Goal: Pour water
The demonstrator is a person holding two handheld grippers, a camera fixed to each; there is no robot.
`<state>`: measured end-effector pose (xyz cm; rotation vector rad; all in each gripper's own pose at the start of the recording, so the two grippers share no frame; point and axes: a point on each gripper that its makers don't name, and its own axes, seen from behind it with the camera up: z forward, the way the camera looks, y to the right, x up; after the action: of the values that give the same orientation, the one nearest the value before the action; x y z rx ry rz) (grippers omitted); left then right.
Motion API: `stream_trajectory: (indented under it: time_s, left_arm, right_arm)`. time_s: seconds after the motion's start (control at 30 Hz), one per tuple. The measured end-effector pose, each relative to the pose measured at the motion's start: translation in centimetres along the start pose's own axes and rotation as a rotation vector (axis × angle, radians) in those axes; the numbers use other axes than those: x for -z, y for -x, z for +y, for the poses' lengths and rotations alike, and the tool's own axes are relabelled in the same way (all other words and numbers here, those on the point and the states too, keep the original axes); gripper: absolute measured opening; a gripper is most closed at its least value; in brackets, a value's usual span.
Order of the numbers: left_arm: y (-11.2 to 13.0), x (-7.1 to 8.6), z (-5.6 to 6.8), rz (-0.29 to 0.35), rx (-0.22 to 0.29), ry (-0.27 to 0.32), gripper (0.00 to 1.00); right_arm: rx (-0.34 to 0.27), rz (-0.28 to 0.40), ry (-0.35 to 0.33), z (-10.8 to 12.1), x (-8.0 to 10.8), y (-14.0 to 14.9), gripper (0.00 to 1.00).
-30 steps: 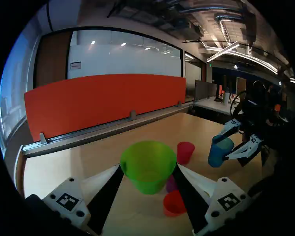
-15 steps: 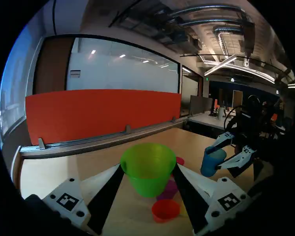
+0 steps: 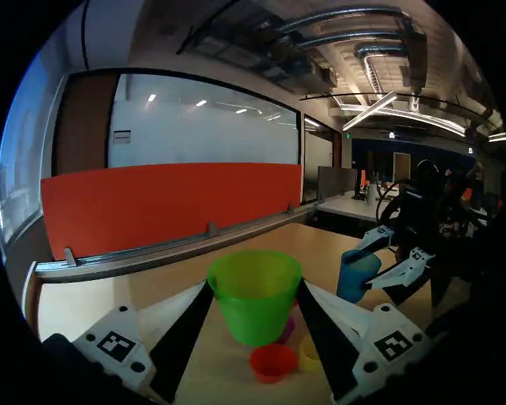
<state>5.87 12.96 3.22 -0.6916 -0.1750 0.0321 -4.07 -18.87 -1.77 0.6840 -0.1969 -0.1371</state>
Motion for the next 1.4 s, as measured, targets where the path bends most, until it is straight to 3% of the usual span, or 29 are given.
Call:
stream_trajectory:
  time_s: [0.47, 0.87, 1.4]
  left_arm:
    - [-0.2, 0.6, 0.9, 0.015, -0.018, 0.001, 0.87]
    - [2.1, 0.8, 2.1, 0.011, -0.013, 0.017, 0.87]
    - [3.7, 1.1, 5.2, 0.020, -0.030, 0.041, 0.87]
  right_arm:
    - [0.001, 0.026, -0.003, -0.5, 0.1, -1.0, 0.90]
    - [0.027, 0.030, -0.008, -0.5, -0.6, -2.2, 0.90]
    - [0.168, 0.042, -0.010, -1.5, -2.2, -5.4, 0.90]
